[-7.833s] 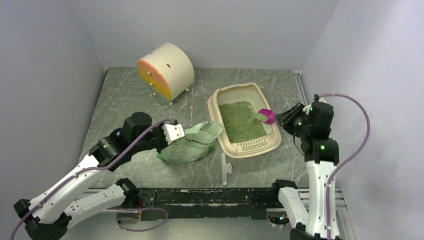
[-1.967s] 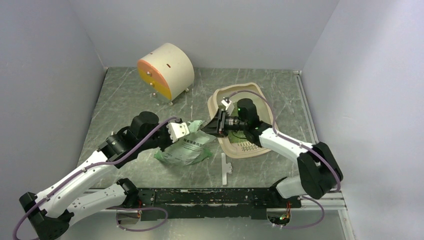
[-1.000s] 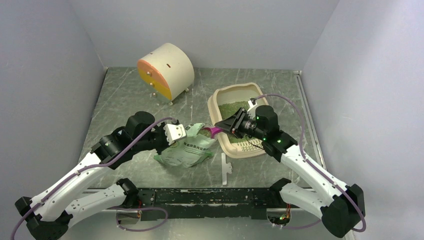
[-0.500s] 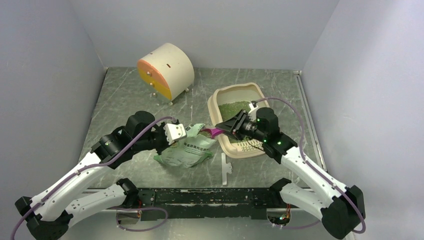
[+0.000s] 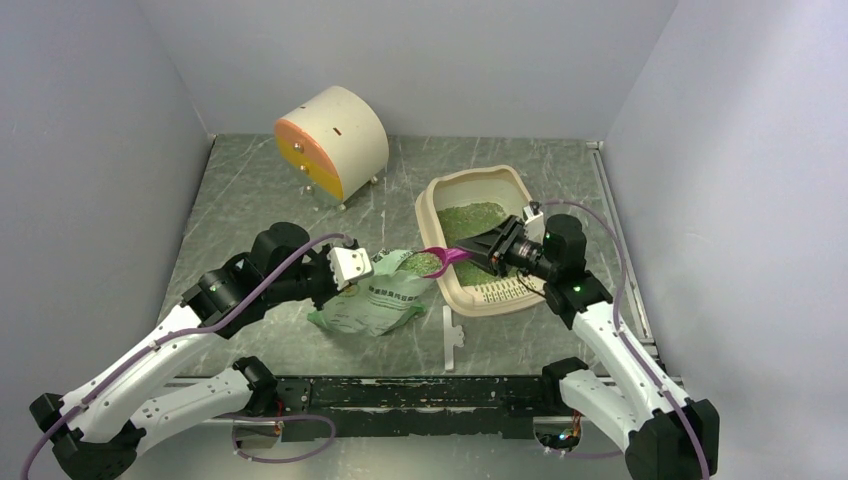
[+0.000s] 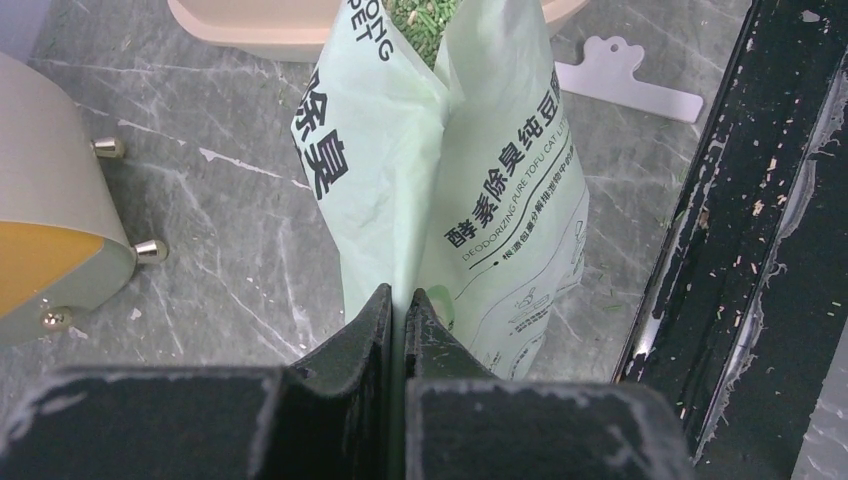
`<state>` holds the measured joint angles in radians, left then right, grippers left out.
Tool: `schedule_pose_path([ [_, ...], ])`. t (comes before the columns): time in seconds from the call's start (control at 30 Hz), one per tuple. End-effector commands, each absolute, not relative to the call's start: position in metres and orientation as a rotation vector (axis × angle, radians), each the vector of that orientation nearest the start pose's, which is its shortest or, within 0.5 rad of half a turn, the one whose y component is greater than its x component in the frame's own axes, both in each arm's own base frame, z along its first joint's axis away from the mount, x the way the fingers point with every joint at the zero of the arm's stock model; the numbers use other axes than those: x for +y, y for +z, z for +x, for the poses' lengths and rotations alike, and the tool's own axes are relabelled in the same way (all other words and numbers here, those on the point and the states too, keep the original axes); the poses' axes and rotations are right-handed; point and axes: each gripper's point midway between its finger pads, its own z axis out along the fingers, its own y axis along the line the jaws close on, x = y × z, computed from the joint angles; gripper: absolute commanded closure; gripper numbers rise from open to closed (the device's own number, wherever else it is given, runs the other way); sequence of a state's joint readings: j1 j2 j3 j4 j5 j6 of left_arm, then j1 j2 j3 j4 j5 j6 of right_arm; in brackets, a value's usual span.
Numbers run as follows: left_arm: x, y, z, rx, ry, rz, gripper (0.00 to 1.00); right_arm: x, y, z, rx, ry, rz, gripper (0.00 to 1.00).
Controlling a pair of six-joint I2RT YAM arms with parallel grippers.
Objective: Fill the litter box with clean litter
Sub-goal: 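Scoop the cat litter from the cat litter bag.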
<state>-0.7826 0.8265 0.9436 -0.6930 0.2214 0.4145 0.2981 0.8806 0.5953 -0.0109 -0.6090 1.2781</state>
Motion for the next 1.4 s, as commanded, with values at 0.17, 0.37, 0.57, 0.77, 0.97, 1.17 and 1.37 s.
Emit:
schedule_pose_path([
  [0.17,-0.22,0.278,0.183,1.55,-0.491,1.235,0.95,0.205,0.257,0.242,2.13,1.376,0.355,1.0],
  [0.37,-0.221,0.28,0.184,1.55,-0.5,1.223,0.95,0.225,0.257,0.235,2.182,1.363,0.182,1.0],
  [0.57,-0.223,0.281,0.185,1.555,-0.502,1.222,0.95,0.254,0.254,0.229,2.245,1.205,0.073,1.0],
  [0.77,-0.219,0.282,0.183,1.557,-0.491,1.216,0.95,0.254,0.257,0.225,2.157,1.502,0.224,1.0],
  [0.97,-0.215,0.282,0.182,1.558,-0.48,1.215,0.95,0.231,0.262,0.217,1.971,1.887,0.428,1.0],
  [1.17,-0.217,0.281,0.183,1.553,-0.482,1.223,0.95,0.216,0.267,0.209,1.858,2.053,0.519,1.0],
  [1.37,-0.216,0.281,0.183,1.551,-0.474,1.224,0.95,0.199,0.256,0.214,1.867,1.975,0.601,1.0],
])
